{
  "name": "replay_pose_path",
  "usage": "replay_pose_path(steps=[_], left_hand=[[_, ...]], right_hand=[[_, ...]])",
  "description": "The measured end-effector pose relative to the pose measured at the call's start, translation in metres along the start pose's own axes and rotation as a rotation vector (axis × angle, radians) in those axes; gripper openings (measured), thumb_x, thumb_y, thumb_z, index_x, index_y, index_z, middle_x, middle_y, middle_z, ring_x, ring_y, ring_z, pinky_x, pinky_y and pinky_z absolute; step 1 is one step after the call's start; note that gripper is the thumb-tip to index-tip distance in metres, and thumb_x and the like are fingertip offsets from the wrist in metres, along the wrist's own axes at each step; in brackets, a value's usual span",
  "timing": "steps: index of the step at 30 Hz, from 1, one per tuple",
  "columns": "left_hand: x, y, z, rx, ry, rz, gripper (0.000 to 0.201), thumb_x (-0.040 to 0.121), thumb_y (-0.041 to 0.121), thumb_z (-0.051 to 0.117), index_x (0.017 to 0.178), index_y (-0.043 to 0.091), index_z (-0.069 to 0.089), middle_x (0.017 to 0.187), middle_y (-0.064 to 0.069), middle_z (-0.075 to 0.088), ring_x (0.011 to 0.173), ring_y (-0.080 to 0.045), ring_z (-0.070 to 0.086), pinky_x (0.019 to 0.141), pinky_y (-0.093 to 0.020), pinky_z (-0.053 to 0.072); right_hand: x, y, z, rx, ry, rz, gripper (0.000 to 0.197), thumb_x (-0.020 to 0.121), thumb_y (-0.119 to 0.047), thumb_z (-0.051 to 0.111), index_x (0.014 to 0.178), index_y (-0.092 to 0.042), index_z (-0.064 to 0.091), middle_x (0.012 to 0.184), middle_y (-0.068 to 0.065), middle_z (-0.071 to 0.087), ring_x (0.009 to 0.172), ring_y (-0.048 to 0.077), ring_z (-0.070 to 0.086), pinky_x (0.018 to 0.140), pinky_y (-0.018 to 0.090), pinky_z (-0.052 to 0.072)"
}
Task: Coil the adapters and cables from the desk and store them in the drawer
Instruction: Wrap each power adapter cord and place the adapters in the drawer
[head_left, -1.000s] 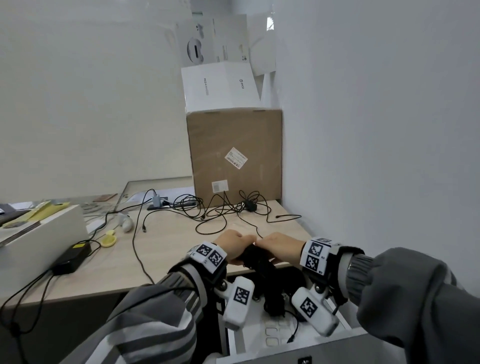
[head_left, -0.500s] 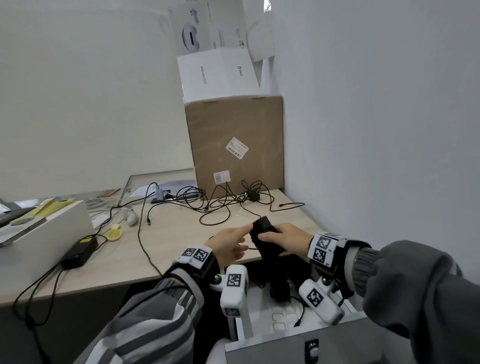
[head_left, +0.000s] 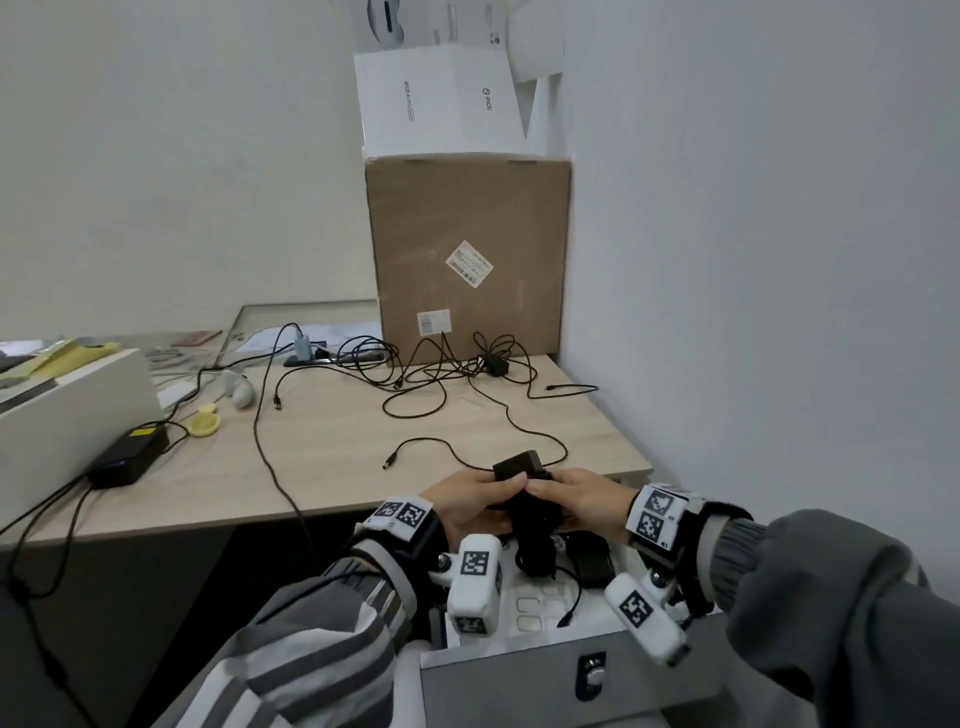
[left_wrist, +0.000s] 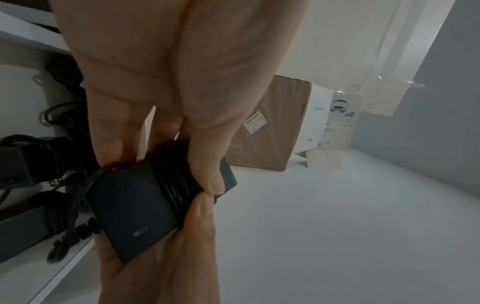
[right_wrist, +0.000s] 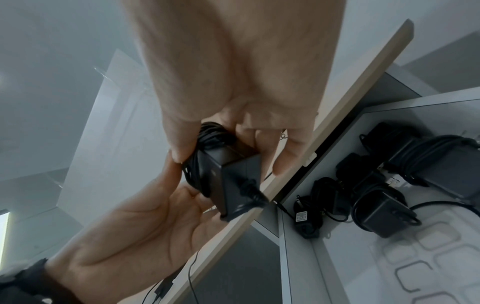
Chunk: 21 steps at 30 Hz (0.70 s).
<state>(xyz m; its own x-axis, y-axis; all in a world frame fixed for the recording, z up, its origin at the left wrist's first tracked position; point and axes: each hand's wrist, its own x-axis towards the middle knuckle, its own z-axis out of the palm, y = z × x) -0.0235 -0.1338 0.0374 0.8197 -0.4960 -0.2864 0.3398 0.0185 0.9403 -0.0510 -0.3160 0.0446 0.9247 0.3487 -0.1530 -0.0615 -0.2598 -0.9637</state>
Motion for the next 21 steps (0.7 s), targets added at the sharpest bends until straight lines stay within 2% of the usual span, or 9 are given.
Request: replay_pose_path(steps=[3, 6, 10, 12, 14, 16, 17, 19, 21], left_hand=[[0.002, -0.002, 0.001, 0.046, 0.031, -0.014, 0.020, 0.095, 0.023, 0.057, 0.100, 0.005, 0.064, 0.087, -0.008, 0.071, 0.076, -0.016, 0.070, 0.066, -0.024, 0.056], [0.004, -0.006, -0.001, 0.131, 0.081, -0.059, 0.032, 0.092, 0.032, 0.061, 0.106, 0.003, 0.064, 0.095, -0.011, 0.068, 0.084, -0.021, 0.065, 0.080, -0.029, 0.055], [0.012, -0.019, -0.002, 0.290, 0.176, -0.158, 0.050, 0.084, 0.049, 0.065, 0.106, 0.003, 0.067, 0.089, -0.008, 0.068, 0.076, -0.020, 0.062, 0.079, -0.033, 0.053], [0.017, -0.029, -0.006, 0.314, 0.232, -0.235, 0.058, 0.080, 0.050, 0.070, 0.109, 0.000, 0.065, 0.086, -0.009, 0.069, 0.072, -0.022, 0.065, 0.076, -0.033, 0.054], [0.024, -0.039, -0.016, 0.329, 0.318, -0.275, 0.076, 0.066, 0.052, 0.082, 0.116, -0.002, 0.060, 0.092, -0.013, 0.070, 0.081, -0.027, 0.068, 0.080, -0.036, 0.056], [0.033, -0.049, -0.026, 0.429, 0.338, -0.398, 0.102, 0.046, 0.064, 0.085, 0.120, 0.000, 0.057, 0.106, -0.016, 0.069, 0.096, -0.032, 0.067, 0.091, -0.045, 0.052], [0.033, -0.051, -0.026, 0.473, 0.329, -0.445, 0.102, 0.050, 0.067, 0.082, 0.121, -0.001, 0.055, 0.111, -0.015, 0.067, 0.099, -0.032, 0.066, 0.095, -0.043, 0.050], [0.037, -0.053, -0.026, 0.562, 0.356, -0.455, 0.077, 0.075, 0.062, 0.068, 0.116, -0.001, 0.052, 0.113, -0.009, 0.061, 0.096, -0.028, 0.062, 0.091, -0.035, 0.049], [0.049, -0.055, -0.028, 0.640, 0.381, -0.465, 0.079, 0.079, 0.061, 0.064, 0.125, -0.001, 0.051, 0.118, -0.011, 0.061, 0.102, -0.029, 0.063, 0.091, -0.035, 0.050]], right_hand=[[-0.001, 0.001, 0.001, -0.032, 0.016, 0.038, 0.033, 0.098, -0.033, 0.048, 0.120, -0.011, 0.057, 0.118, 0.012, 0.064, 0.101, 0.018, 0.060, 0.086, 0.028, 0.049], [-0.001, 0.005, 0.000, -0.098, 0.011, 0.102, 0.043, 0.095, -0.044, 0.048, 0.121, -0.011, 0.058, 0.116, 0.011, 0.066, 0.097, 0.019, 0.063, 0.085, 0.030, 0.049], [-0.005, 0.011, -0.008, -0.362, -0.005, 0.187, 0.045, 0.093, -0.055, 0.045, 0.110, -0.016, 0.061, 0.097, 0.000, 0.068, 0.084, 0.011, 0.064, 0.076, 0.027, 0.044], [-0.011, 0.013, -0.018, -0.479, -0.053, 0.261, 0.039, 0.093, -0.053, 0.048, 0.111, -0.020, 0.061, 0.100, -0.005, 0.068, 0.090, 0.010, 0.066, 0.076, 0.026, 0.044], [-0.020, 0.019, -0.029, -0.566, -0.109, 0.327, 0.036, 0.093, -0.047, 0.051, 0.112, -0.020, 0.065, 0.106, -0.006, 0.069, 0.098, 0.011, 0.066, 0.078, 0.023, 0.045], [-0.032, 0.025, -0.032, -0.626, -0.199, 0.388, 0.033, 0.094, -0.042, 0.051, 0.111, -0.019, 0.069, 0.103, -0.009, 0.069, 0.096, 0.007, 0.065, 0.079, 0.021, 0.046], [-0.037, 0.029, -0.030, -0.633, -0.248, 0.419, 0.031, 0.094, -0.040, 0.052, 0.108, -0.019, 0.070, 0.100, -0.010, 0.069, 0.092, 0.006, 0.064, 0.078, 0.021, 0.046], [-0.043, 0.035, -0.023, -0.667, -0.314, 0.445, 0.022, 0.092, -0.037, 0.057, 0.098, -0.021, 0.071, 0.088, -0.008, 0.067, 0.077, 0.006, 0.060, 0.069, 0.018, 0.046], [-0.044, 0.039, -0.019, -0.774, -0.306, 0.399, 0.017, 0.088, -0.036, 0.062, 0.093, -0.022, 0.070, 0.085, -0.006, 0.063, 0.070, 0.007, 0.052, 0.062, 0.018, 0.043]])
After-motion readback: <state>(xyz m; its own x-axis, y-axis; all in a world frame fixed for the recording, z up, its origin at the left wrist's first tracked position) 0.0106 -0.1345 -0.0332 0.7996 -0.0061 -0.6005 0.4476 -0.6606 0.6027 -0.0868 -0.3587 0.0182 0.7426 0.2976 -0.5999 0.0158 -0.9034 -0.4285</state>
